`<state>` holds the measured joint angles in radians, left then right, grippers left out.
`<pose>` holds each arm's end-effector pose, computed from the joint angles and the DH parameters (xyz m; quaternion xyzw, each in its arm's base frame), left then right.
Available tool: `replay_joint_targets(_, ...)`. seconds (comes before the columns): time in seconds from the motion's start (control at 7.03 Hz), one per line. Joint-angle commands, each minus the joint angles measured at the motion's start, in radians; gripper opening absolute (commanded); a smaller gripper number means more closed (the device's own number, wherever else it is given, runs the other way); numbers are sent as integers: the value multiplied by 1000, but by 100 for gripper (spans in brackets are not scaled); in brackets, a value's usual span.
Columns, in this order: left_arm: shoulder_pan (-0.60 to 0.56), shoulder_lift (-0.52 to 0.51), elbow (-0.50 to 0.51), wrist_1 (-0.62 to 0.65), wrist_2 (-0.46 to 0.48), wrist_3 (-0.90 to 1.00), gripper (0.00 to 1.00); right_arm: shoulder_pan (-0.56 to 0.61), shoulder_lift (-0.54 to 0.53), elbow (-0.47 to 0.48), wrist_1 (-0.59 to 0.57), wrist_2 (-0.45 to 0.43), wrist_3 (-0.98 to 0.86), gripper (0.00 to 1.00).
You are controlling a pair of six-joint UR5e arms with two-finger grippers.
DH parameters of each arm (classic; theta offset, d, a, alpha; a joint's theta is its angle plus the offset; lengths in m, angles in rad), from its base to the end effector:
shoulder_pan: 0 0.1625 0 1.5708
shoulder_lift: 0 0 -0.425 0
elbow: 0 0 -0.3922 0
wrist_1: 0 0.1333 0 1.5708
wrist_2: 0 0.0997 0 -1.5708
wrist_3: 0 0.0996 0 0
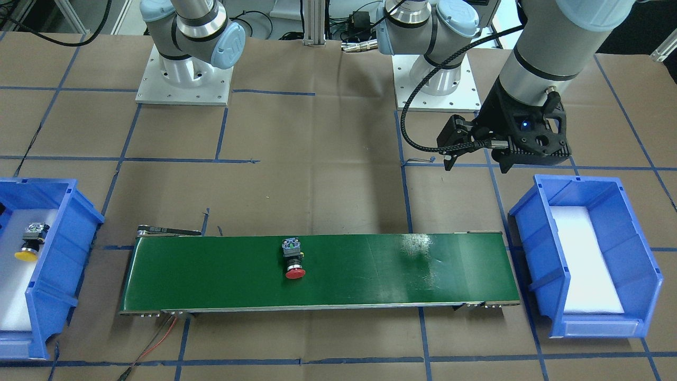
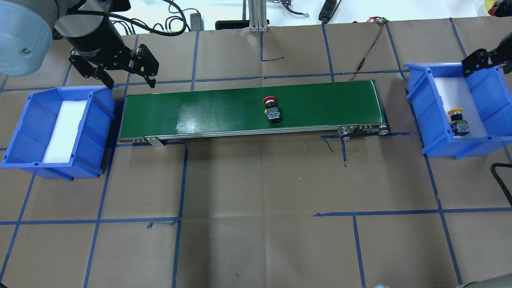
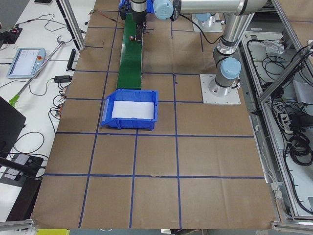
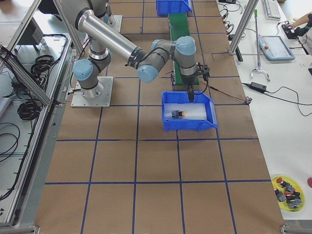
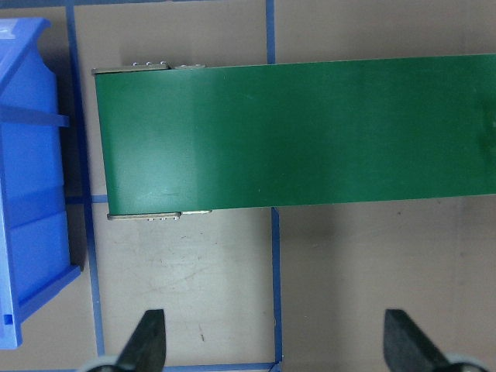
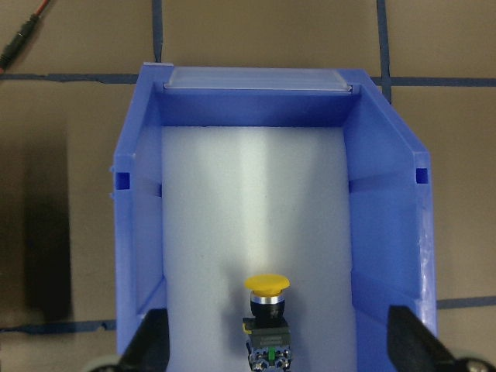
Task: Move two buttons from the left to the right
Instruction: 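Open the right gripper to drop the yellow button and raise it, then move the right gripper back over the red button on the belt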
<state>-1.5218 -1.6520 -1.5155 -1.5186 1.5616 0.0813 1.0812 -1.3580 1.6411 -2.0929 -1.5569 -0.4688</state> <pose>-0.1082 -0.5348 0.4790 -0.0162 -0.9998 0.0134 0.0037 -0.1571 -0.5812 0.3952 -0.0095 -0.9928 0.1090 0.0488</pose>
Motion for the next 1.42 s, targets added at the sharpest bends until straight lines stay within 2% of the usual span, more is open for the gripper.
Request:
replay_joint_targets(0.0,0,1,0,0,0,0,100,86,-6,-116,251,-5,210,100)
replay_joint_targets(0.28,0,0,1,0,0,0,100,219,-9,-132,278,-9,347,100)
replay_joint_targets(0.43,0,1,-2,0,0,0,100,306,-9,-132,283,-49,454,100)
replay_joint_targets(0.57,0,1,0,0,0,0,100,413,-9,-132,266,-107,491,100)
replay_joint_targets(0.71,0,1,-2,0,0,0,100,483,-6,-132,260,-118,496,100)
replay_joint_targets(1.28,0,1,-2,0,0,0,100,500,6,-129,237,-104,501,100)
